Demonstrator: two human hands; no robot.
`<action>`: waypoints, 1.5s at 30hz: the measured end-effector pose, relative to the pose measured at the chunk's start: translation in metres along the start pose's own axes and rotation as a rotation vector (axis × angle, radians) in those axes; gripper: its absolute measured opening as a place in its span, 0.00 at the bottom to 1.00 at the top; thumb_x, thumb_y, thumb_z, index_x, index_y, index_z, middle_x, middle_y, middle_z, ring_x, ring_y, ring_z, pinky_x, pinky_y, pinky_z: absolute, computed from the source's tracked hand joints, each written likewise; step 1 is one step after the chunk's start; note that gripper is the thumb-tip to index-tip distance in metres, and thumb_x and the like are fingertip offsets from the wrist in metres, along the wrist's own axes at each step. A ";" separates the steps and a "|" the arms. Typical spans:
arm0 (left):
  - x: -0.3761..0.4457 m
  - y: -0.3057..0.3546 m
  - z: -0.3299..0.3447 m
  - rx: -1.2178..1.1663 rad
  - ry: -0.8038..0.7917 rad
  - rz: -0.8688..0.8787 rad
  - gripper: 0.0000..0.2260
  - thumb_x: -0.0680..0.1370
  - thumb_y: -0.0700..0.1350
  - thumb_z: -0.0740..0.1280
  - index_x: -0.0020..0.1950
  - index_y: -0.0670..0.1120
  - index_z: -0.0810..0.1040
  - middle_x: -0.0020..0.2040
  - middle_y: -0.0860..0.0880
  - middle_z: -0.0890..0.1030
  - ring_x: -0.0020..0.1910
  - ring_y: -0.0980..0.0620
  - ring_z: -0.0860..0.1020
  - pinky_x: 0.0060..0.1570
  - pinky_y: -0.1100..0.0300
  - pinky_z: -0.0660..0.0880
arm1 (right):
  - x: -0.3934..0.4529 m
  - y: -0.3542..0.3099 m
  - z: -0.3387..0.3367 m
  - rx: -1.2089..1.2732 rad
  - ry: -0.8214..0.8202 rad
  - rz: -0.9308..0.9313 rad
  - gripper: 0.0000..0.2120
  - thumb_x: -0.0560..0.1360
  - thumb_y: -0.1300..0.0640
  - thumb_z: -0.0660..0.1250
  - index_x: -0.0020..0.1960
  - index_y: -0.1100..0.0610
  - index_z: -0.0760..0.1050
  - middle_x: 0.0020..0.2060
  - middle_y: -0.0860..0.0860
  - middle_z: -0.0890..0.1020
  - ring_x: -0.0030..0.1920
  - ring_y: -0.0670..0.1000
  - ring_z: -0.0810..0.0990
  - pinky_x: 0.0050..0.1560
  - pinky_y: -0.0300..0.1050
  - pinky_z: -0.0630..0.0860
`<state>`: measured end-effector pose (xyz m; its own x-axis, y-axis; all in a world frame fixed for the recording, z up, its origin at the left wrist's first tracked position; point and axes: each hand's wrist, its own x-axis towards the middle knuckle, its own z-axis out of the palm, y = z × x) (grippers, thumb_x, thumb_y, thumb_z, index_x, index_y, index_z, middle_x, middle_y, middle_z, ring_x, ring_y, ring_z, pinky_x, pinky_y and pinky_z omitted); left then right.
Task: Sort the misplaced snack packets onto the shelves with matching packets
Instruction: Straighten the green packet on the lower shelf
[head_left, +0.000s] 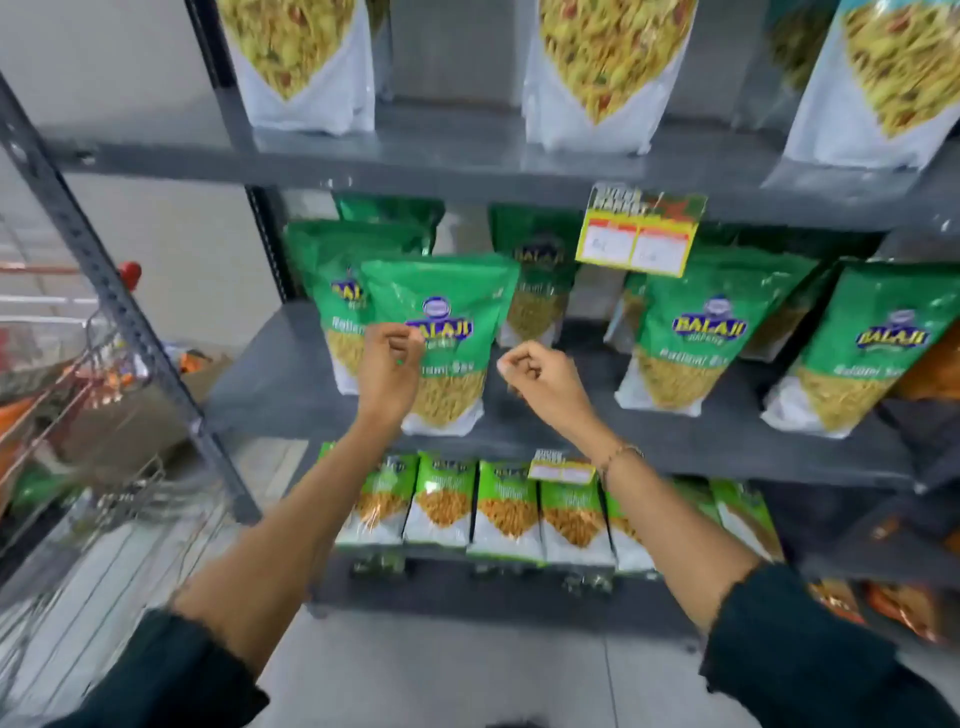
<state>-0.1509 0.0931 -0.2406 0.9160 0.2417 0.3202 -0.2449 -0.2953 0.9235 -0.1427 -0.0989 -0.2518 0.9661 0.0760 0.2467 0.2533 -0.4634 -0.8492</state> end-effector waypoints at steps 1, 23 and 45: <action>0.001 -0.018 -0.005 0.031 0.021 -0.069 0.05 0.78 0.45 0.63 0.46 0.45 0.70 0.34 0.49 0.71 0.33 0.57 0.74 0.39 0.52 0.72 | 0.000 0.015 0.008 -0.042 -0.025 0.043 0.03 0.72 0.54 0.66 0.43 0.53 0.77 0.33 0.47 0.79 0.36 0.47 0.78 0.42 0.48 0.77; 0.035 -0.127 0.018 0.343 -0.273 -0.289 0.25 0.66 0.48 0.76 0.56 0.41 0.71 0.39 0.43 0.72 0.38 0.50 0.67 0.36 0.56 0.66 | 0.042 0.091 0.067 0.165 -0.024 0.268 0.27 0.62 0.69 0.75 0.59 0.64 0.72 0.55 0.60 0.81 0.51 0.49 0.79 0.59 0.45 0.76; 0.062 -0.101 0.141 0.294 -0.411 -0.256 0.27 0.66 0.46 0.76 0.62 0.41 0.73 0.58 0.42 0.81 0.57 0.44 0.78 0.54 0.58 0.72 | 0.074 0.159 -0.030 0.136 0.069 0.343 0.27 0.62 0.67 0.76 0.59 0.65 0.71 0.57 0.61 0.80 0.55 0.55 0.80 0.60 0.50 0.75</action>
<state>-0.0243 0.0074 -0.3439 0.9973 -0.0228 -0.0694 0.0465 -0.5341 0.8441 -0.0330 -0.1937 -0.3542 0.9915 -0.1248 -0.0356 -0.0753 -0.3295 -0.9412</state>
